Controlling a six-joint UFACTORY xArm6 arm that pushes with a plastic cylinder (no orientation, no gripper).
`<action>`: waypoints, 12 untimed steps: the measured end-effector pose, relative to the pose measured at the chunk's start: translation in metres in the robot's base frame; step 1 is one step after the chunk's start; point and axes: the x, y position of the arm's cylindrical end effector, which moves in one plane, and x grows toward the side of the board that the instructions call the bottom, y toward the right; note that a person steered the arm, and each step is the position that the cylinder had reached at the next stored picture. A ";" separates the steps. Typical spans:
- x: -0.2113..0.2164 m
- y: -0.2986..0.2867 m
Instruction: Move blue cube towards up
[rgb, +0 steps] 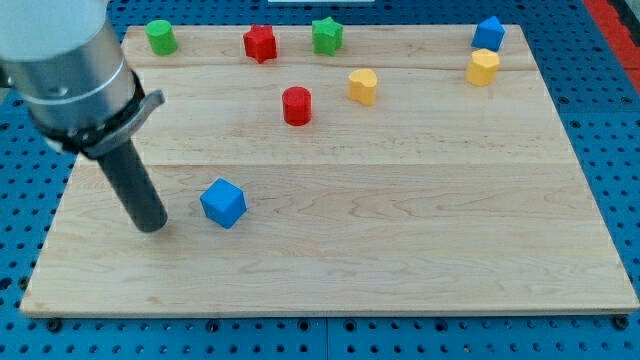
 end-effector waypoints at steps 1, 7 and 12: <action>0.017 0.000; 0.003 0.060; -0.047 0.138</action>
